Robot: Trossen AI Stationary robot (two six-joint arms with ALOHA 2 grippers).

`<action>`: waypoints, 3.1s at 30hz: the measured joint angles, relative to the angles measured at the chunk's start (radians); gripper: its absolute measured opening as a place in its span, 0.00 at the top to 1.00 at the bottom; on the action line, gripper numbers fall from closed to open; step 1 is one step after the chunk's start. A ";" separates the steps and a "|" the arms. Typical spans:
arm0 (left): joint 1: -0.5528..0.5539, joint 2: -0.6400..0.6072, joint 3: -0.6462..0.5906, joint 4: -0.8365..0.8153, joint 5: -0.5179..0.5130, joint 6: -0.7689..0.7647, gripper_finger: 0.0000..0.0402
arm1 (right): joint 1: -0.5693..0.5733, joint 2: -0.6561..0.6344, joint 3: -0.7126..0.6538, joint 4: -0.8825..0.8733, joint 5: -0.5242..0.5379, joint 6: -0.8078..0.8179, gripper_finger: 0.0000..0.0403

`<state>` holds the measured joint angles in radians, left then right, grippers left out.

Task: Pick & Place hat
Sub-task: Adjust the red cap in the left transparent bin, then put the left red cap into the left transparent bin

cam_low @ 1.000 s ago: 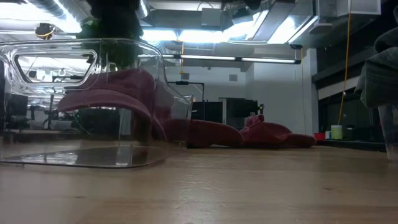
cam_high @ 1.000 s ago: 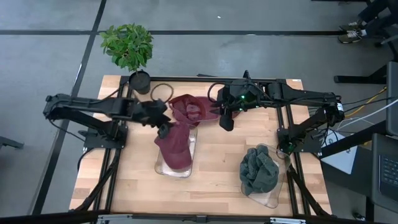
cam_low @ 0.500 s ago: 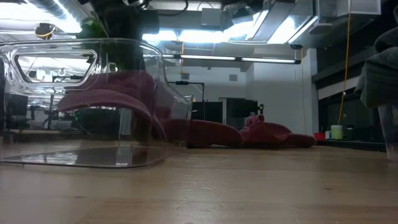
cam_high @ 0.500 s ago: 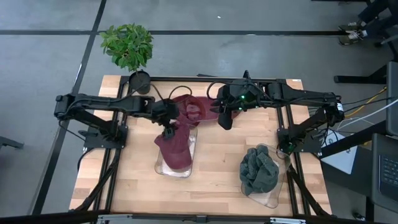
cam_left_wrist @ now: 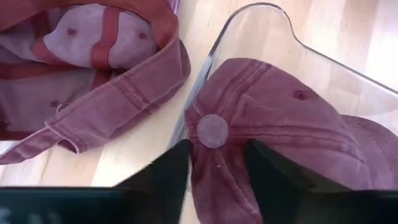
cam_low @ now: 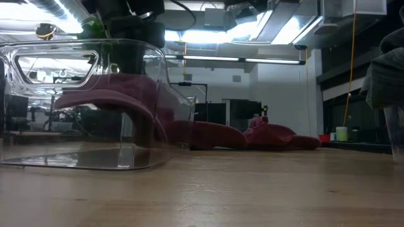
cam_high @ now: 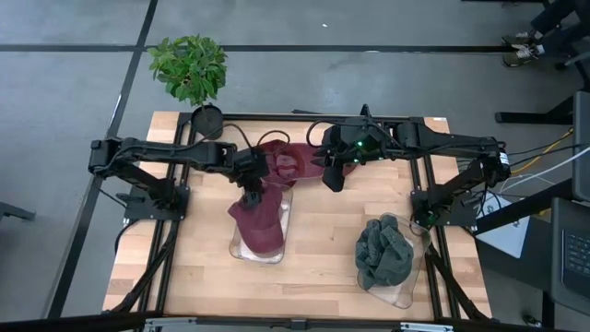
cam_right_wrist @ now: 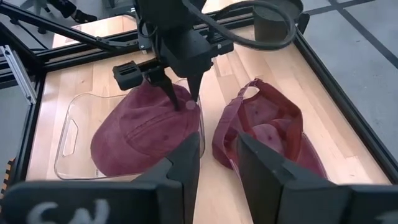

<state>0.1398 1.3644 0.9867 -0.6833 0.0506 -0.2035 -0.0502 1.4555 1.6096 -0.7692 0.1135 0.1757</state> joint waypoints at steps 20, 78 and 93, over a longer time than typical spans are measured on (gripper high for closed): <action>0.004 -0.191 0.000 0.001 0.043 -0.476 0.99 | 0.000 0.046 0.000 -0.014 0.000 -0.026 0.74; -0.587 -0.191 0.000 -0.118 -0.511 -1.630 0.69 | 0.000 0.045 0.000 0.025 0.000 -0.088 0.74; -0.489 -0.515 0.000 -0.180 -0.705 -0.878 0.52 | 0.000 0.043 -0.017 -0.033 -0.035 -0.237 0.74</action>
<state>-0.3496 0.8493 0.9867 -0.8631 -0.6542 -1.0815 -0.0502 1.4989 1.5931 -0.8018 0.0780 -0.0615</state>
